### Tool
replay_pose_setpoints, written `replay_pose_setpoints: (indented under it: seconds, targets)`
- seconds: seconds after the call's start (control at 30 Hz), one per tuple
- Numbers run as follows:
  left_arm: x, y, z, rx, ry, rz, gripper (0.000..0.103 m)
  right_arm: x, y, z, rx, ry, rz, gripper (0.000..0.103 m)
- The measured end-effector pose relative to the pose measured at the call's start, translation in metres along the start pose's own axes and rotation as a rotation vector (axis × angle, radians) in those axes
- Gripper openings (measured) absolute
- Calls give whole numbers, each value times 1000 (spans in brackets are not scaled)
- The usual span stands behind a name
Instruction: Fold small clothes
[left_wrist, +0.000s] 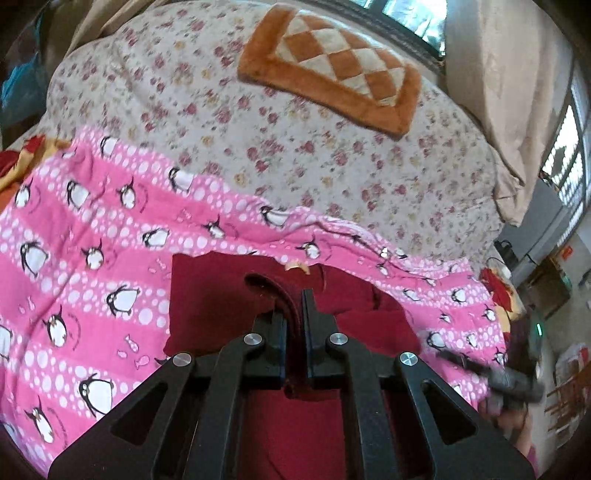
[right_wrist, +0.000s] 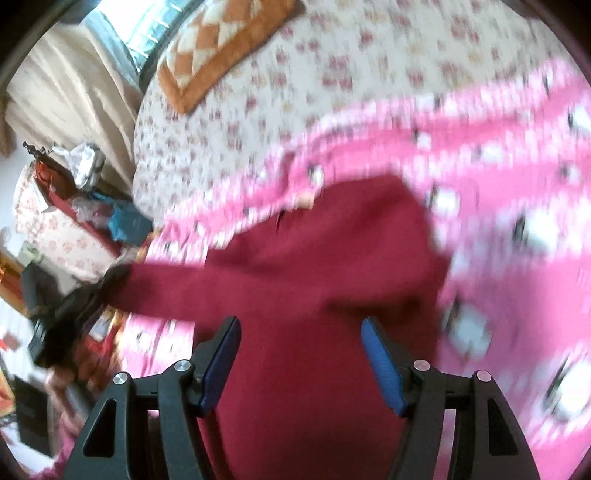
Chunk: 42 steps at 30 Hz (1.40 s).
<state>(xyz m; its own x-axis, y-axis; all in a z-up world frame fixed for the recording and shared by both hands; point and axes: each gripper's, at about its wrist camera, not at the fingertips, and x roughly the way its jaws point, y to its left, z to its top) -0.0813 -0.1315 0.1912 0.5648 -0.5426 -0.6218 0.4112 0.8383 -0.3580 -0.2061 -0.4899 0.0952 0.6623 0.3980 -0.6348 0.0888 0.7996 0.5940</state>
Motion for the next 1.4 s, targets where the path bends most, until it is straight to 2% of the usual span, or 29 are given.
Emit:
replay_pose_setpoints:
  seconds: [0.07, 0.13, 0.27, 0.37, 0.43, 0.47, 0.5, 0.6, 0.7, 0.83, 0.87, 0.93, 0.97, 1.0, 1.03, 1.07, 1.1, 1.13, 1.23, 1.3, 1.4]
  targets:
    - [-8, -4, -2, 25, -5, -13, 5, 3, 5, 25, -42, -34, -85, 65]
    - [-11, -8, -4, 48, -7, -9, 5, 15, 2, 47, -44, -26, -152, 65]
    - [-4, -7, -8, 61, 17, 12, 5, 57, -16, 83, -4, 25, -227, 65]
    - [1, -3, -8, 56, 27, 22, 5, 96, -28, 95, -40, 107, -297, 65]
    - [2, 0, -6, 57, 25, 28, 5, 117, -37, 96, -59, 157, -337, 47]
    - [2, 1, -4, 58, 21, 31, 5, 123, -39, 97, -86, 160, -372, 26]
    - [3, 1, -1, 63, 14, 35, 5, 125, -41, 99, -106, 150, -398, 15]
    - [9, 2, 11, 76, -10, 44, 5, 105, -49, 110, -73, 66, -367, 4]
    - [22, 5, 17, 76, -5, 52, 5, 82, -61, 118, -47, -29, -387, 0]
    - [42, 13, 12, 68, 45, 74, 5, 75, -75, 122, 47, -33, -339, 0]
    - [47, 16, 10, 69, 56, 85, 5, 75, -76, 121, 58, -36, -313, 3]
    - [56, 20, 6, 57, 79, 97, 5, 83, -70, 120, 43, 2, -287, 30]
    - [59, 22, 6, 52, 85, 101, 5, 90, -66, 121, 42, 22, -290, 63]
    - [62, 24, 5, 50, 89, 110, 5, 97, -66, 119, 46, 41, -292, 73]
    - [64, 26, 5, 48, 91, 115, 5, 105, -66, 118, 42, 50, -291, 72]
    - [65, 28, 6, 46, 91, 120, 5, 114, -66, 117, 28, 66, -309, 55]
    - [66, 29, 7, 43, 90, 121, 5, 118, -67, 116, 22, 74, -319, 22]
    - [66, 31, 8, 41, 86, 121, 5, 122, -68, 116, 19, 83, -328, 17]
    - [75, 39, 9, 34, 88, 132, 6, 112, -68, 119, -2, 29, -317, 11]
    - [98, 50, 2, 17, 129, 176, 5, 99, -73, 124, 2, -36, -357, 10]
    - [134, 75, -16, -50, 238, 230, 5, 108, -88, 123, 52, 2, -365, 11]
